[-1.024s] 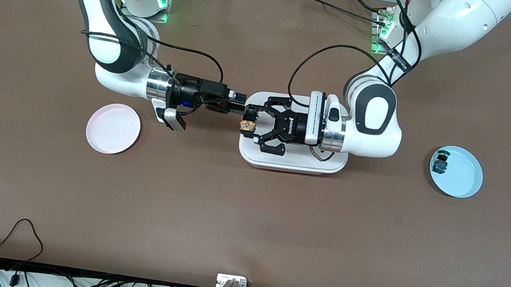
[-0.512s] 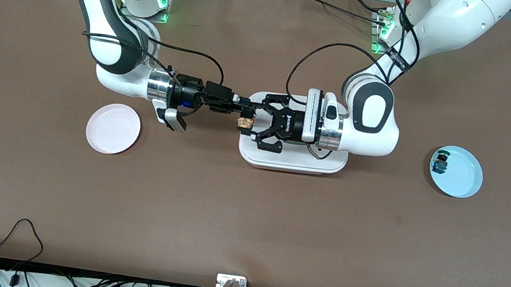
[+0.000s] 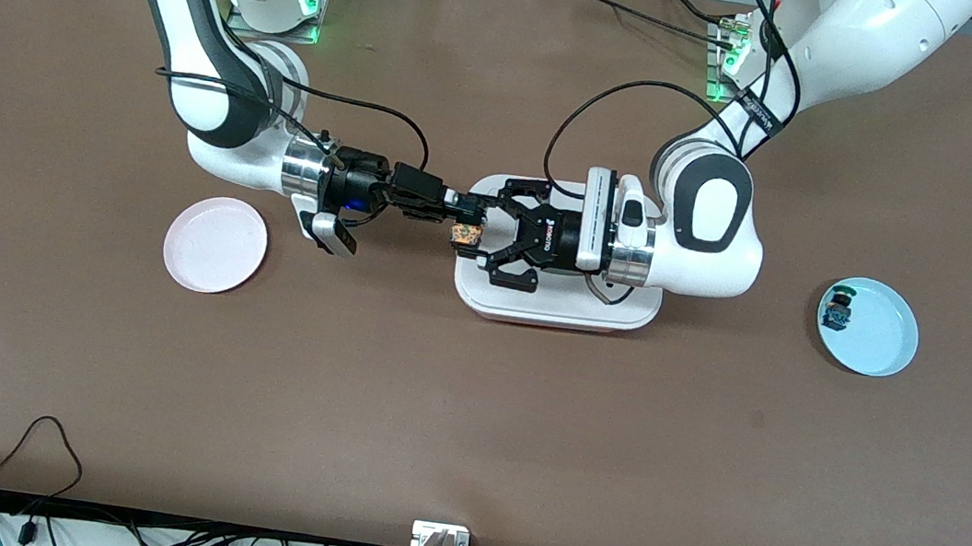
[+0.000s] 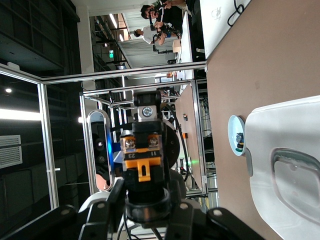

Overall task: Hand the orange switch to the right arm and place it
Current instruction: 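Close the right gripper on the switch and open the left gripper, then lower the switch onto the white plate while the left gripper withdraws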

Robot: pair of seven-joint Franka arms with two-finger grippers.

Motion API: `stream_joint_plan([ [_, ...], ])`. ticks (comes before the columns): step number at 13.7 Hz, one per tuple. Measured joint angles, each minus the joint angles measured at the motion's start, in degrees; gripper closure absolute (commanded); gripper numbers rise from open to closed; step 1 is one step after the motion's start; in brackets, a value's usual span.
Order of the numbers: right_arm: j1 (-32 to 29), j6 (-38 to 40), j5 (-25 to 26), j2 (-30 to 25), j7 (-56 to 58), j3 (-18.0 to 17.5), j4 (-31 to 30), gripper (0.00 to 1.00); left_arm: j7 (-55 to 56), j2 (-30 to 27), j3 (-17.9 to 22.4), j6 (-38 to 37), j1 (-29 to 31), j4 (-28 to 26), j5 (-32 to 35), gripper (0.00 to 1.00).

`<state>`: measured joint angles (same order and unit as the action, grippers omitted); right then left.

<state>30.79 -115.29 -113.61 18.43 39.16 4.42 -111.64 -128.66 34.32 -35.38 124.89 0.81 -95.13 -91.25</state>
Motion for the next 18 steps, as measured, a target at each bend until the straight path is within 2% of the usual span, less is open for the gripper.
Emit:
stream_joint_plan([
  [1, 0.00, 0.00, 0.00, 0.01, 0.00, 0.02, -0.01, 0.94, 0.05, 0.00, 0.01, 0.09, -0.05, 0.01, 0.00, 1.00],
  [2, 0.00, 0.00, 0.00, 0.01, 0.00, 0.05, -0.03, 1.00, 0.09, 0.00, 0.01, 0.23, -0.09, 0.02, 0.00, 1.00],
  [3, 0.00, 0.00, 0.00, 0.02, 0.00, 0.08, -0.03, 1.00, 0.13, 0.00, 0.01, 0.43, -0.14, 0.05, 0.00, 0.99],
  [4, -0.02, -0.03, 0.00, 0.05, 0.01, 0.12, -0.03, 1.00, 0.17, 0.00, 0.00, 0.76, -0.23, 0.08, 0.00, 0.82],
  [5, -0.03, -0.04, 0.00, 0.10, 0.02, 0.17, -0.03, 1.00, 0.21, 0.00, -0.01, 1.11, -0.34, 0.12, 0.00, 0.26],
  [6, -0.04, -0.04, 0.00, 0.12, 0.04, 0.19, -0.03, 1.00, 0.23, 0.00, -0.01, 1.32, -0.41, 0.15, 0.00, 0.00],
  [15, -0.72, -0.04, -0.06, 0.12, -0.07, 0.62, 0.58, 1.00, 0.19, -0.01, 0.42, 1.62, 0.00, 0.18, 0.15, 0.00],
  [18, -2.30, 0.49, 2.91, 0.12, -1.02, 0.75, 0.86, 1.00, 2.27, -0.34, 0.60, 0.86, 2.41, 0.53, 5.54, 0.00],
])
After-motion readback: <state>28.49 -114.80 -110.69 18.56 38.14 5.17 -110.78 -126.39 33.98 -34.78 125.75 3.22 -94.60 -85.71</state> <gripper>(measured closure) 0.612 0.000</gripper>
